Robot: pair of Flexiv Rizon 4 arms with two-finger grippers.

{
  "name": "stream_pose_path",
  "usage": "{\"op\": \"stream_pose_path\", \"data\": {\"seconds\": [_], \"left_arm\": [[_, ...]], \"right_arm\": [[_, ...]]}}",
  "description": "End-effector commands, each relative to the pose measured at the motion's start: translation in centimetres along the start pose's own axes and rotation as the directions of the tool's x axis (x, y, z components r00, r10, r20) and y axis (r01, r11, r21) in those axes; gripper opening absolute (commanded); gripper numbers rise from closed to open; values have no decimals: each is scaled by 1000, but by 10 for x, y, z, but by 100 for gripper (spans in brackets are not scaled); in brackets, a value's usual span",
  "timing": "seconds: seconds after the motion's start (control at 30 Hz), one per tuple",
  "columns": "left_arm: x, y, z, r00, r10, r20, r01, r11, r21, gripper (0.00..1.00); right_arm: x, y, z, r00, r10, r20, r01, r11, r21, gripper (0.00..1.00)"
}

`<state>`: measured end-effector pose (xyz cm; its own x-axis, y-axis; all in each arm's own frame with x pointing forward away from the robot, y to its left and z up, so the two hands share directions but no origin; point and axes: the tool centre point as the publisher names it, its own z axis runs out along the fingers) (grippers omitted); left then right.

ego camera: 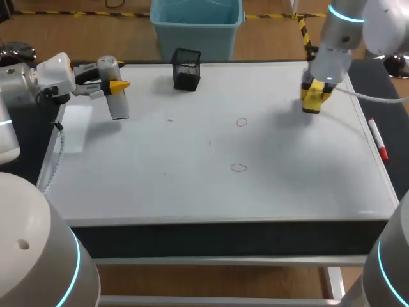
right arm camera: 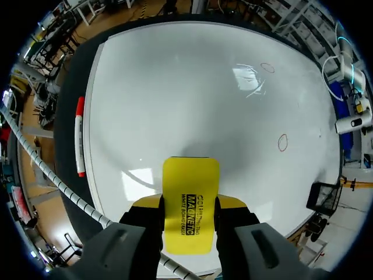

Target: Pick up the inspection probe, press it on each red-marked spot on the whiteboard one by one, put down the probe, pick up the eraser, and wipe off all the red marks.

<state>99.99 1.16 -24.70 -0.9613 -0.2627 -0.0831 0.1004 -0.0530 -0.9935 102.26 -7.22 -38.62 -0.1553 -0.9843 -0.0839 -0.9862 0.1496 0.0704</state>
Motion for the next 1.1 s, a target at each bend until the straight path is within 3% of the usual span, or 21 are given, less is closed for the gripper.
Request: {"op": "stream_pose_path", "data": {"seconds": [0.03, 0.17, 0.37, 0.57, 0.8, 1.1], "left_arm": [[0, -1, 0, 1000, 0, 0, 0, 1000, 1, 0], [0, -1, 0, 1000, 0, 0, 0, 1000, 1, 0], [0, -1, 0, 1000, 0, 0, 0, 1000, 1, 0], [0, -1, 0, 1000, 0, 0, 0, 1000, 1, 0], [0, -1, 0, 1000, 0, 0, 0, 1000, 1, 0], [0, -1, 0, 1000, 0, 0, 0, 1000, 1, 0]], "right_arm": [[-30, 22, -1, 999, -34, -16, 34, 999, 0, 0], [-64, 37, 3, 990, -139, -21, 139, 990, -29, 0], [-112, 56, 15, 956, -249, -157, 247, 969, -30, 0], [-148, 66, 32, 929, -332, -164, 322, 943, -84, 0], [-170, 64, 39, 924, -356, -137, 347, 934, -88, 0], [-179, 53, 45, 951, -293, -104, 286, 955, -77, 0]]}}
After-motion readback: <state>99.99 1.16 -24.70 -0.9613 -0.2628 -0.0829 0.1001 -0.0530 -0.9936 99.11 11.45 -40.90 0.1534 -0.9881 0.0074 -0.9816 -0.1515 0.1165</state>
